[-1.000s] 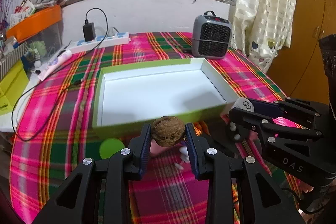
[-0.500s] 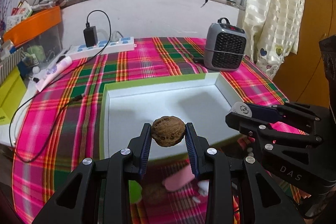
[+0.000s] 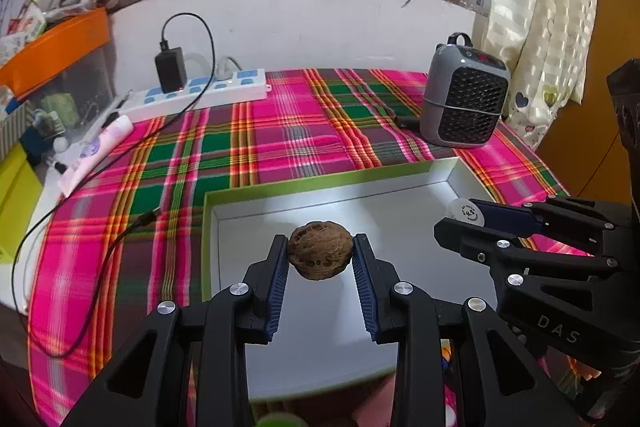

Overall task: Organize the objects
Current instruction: 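Carry the walnut and white container over the green box with both grippers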

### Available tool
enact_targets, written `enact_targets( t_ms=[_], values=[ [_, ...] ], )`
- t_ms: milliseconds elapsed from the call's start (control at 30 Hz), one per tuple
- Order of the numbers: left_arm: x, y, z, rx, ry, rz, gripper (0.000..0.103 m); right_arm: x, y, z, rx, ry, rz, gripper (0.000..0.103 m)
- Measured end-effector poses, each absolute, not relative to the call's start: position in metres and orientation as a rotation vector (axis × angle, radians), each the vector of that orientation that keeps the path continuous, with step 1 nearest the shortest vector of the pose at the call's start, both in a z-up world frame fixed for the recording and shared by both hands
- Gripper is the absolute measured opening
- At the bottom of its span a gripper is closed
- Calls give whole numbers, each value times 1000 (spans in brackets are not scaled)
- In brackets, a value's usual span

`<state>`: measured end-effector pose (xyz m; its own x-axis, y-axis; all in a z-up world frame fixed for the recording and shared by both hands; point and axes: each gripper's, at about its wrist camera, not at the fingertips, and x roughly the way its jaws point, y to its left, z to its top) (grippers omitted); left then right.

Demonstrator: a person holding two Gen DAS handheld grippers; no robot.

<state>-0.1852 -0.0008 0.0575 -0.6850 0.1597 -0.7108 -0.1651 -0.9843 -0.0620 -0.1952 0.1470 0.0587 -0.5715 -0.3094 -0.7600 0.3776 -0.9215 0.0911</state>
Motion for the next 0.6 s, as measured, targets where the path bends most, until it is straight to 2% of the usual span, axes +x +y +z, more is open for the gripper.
enact_targets(
  t_ms=[600],
  values=[
    [-232,0,31,-1271,22,2684,30,-242,131,34,1310,142,-2468,29]
  ],
)
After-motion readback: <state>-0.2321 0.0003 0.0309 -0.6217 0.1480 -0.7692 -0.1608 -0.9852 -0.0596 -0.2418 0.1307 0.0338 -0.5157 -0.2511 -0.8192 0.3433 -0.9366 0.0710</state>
